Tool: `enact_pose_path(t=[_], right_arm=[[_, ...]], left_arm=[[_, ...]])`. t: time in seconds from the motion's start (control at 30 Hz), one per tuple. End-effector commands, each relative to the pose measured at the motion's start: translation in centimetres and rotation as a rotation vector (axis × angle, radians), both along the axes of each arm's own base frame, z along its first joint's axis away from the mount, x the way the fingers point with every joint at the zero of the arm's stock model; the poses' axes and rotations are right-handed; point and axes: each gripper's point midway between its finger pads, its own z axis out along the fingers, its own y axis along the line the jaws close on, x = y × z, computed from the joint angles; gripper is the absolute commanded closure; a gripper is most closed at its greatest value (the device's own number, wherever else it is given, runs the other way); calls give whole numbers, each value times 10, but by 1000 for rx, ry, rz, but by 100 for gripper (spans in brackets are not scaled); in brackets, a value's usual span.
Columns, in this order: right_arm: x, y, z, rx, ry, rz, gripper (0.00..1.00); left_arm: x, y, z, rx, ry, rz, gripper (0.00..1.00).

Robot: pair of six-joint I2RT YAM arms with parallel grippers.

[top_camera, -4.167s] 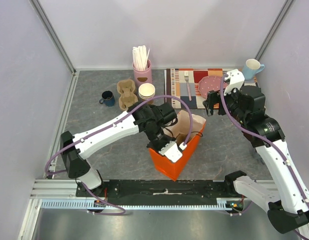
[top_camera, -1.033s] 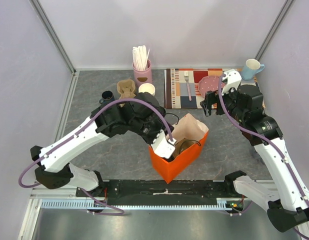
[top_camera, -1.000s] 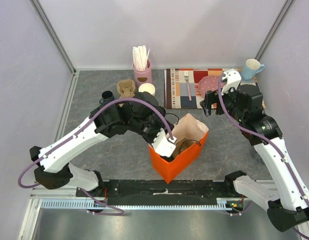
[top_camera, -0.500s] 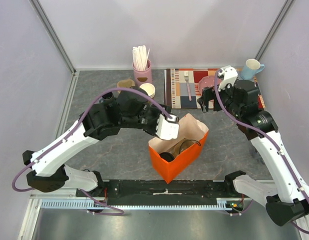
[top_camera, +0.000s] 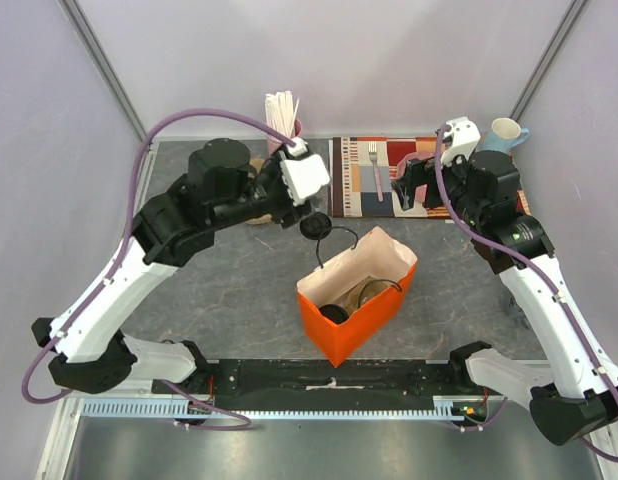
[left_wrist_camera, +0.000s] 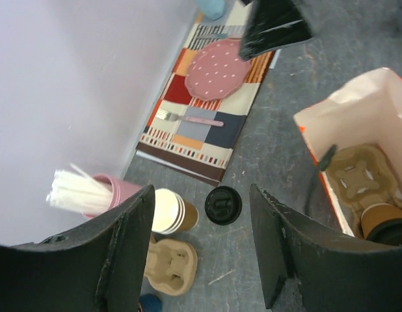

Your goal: Pack the takeout coffee

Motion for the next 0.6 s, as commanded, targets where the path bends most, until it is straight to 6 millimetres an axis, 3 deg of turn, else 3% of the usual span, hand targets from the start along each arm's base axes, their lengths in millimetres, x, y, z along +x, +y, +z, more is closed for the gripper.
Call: enact_pose_path(t=[0.0,0.13,0.33,0.43,0.57], right_arm=[[9,-3,46,67,-134,-38,2],[13,-4,56,83,-171,-54,2],[21,-1,67,107,-217,-53,2],[27,0,64,103,-216,-61,2],[41,1,54,91,-188,-82,2]], left_arm=[[4,21,43,-206,56,81,33],[15,37,47,-258,93,140,33],[47,81,49,-319,99,326,32],[64,100,37,-315,97,430,31],[87,115,0,-302,157,552,30]])
